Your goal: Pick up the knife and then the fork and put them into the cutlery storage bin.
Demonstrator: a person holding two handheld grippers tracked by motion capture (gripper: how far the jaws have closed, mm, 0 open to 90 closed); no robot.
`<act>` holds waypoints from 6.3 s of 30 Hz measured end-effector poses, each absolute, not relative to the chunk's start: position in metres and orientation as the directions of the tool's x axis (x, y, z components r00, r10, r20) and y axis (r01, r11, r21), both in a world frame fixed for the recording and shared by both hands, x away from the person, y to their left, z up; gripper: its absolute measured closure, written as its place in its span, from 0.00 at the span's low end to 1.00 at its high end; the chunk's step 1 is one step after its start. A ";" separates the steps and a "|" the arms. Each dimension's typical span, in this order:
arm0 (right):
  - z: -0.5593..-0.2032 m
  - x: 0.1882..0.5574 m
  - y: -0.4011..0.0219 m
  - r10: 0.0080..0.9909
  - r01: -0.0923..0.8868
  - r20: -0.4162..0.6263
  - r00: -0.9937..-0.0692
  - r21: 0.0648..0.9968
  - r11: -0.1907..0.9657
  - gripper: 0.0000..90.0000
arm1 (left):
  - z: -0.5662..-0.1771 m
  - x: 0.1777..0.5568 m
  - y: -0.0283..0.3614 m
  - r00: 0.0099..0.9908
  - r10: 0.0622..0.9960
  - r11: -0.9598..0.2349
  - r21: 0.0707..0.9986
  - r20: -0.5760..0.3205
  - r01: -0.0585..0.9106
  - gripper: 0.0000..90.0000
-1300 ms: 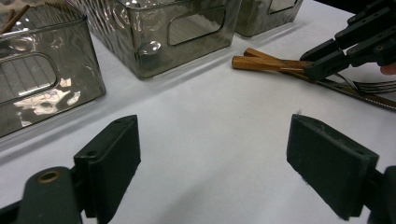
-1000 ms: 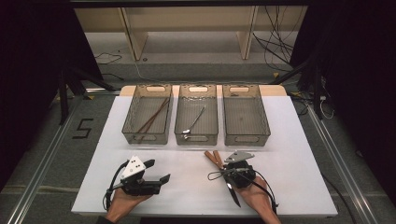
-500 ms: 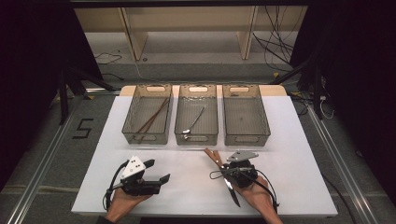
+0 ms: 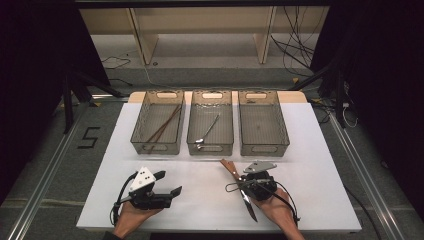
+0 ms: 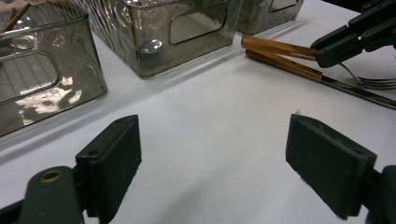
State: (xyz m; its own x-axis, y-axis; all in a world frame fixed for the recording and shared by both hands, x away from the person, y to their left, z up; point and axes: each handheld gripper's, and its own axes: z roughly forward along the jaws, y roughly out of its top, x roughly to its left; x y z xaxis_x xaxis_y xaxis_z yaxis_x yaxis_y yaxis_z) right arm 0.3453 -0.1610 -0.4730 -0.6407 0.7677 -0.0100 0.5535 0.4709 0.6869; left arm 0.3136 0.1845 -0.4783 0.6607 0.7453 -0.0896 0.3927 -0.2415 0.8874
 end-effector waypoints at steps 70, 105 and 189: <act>-0.372 0.421 -0.196 0.815 0.532 0.036 -0.579 0.774 0.343 0.87 | -0.477 0.311 0.198 0.656 0.743 -0.173 0.909 -0.131 0.378 0.19; -0.387 0.537 -0.204 0.938 0.672 0.060 -0.341 0.713 0.198 0.86 | -0.475 0.306 0.203 0.646 0.754 -0.158 0.921 -0.119 0.355 0.19; -0.461 0.373 -0.146 0.726 0.635 0.017 -0.687 0.500 0.589 0.50 | -0.475 0.306 0.201 0.652 0.752 -0.173 0.925 -0.099 0.339 0.18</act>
State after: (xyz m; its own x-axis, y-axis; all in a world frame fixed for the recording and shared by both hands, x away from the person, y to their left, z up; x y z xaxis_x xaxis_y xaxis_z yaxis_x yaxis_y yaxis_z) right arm 0.3733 -0.1460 -0.4608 -0.6871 0.7264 0.0174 0.6350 0.5887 0.5002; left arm 0.3064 0.2010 -0.4751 0.6522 0.7515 -0.0990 0.3392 -0.1725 0.9248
